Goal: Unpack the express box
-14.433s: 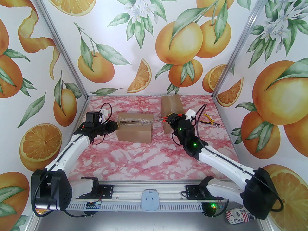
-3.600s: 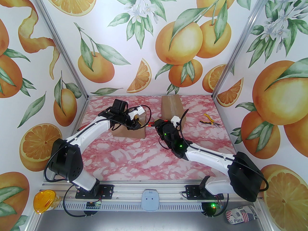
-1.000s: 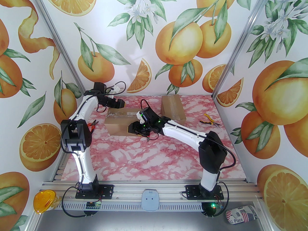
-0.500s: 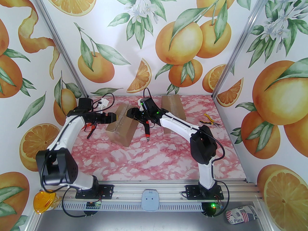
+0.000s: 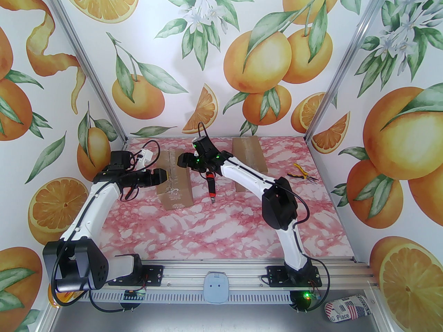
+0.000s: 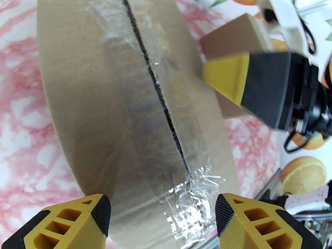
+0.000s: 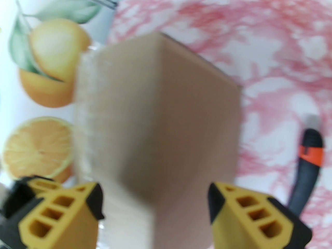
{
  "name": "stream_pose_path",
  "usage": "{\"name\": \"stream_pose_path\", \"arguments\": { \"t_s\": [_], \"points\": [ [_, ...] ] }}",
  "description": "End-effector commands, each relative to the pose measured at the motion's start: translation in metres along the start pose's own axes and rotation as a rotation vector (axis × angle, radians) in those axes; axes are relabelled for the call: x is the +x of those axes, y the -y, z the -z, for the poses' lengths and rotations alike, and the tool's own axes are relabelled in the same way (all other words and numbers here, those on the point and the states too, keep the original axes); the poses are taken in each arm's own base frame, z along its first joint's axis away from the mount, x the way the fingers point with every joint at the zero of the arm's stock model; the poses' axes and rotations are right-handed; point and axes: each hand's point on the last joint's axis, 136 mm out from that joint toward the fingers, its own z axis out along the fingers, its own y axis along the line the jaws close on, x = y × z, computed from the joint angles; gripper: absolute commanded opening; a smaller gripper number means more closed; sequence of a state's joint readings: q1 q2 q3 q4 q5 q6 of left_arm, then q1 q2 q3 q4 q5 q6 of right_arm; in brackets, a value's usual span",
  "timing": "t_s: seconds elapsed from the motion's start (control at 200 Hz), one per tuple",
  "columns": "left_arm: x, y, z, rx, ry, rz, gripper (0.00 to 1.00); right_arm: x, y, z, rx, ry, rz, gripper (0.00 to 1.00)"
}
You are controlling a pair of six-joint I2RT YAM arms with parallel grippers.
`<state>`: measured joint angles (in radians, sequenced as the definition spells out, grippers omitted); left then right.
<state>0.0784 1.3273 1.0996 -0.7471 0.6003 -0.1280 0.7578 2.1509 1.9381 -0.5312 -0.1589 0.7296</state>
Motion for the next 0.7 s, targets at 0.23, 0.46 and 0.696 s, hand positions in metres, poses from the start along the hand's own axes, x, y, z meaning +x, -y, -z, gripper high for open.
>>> {"name": "stream_pose_path", "arguments": {
  "t_s": [0.23, 0.46, 0.696],
  "points": [
    [-0.002, -0.026, -0.009, -0.124, -0.013, 0.074, 0.70, 0.001, -0.042, 0.051, 0.169, 0.119, 0.246, 0.73],
    [-0.012, -0.017, 0.007, -0.099, 0.043, 0.049, 0.72, 0.003, -0.049, 0.039, 0.181, 0.104, 0.259, 0.73],
    [-0.029, 0.002, 0.030, -0.069, 0.120, 0.008, 0.80, 0.008, -0.046, 0.023, 0.189, 0.082, 0.265, 0.73]
  ]
}}
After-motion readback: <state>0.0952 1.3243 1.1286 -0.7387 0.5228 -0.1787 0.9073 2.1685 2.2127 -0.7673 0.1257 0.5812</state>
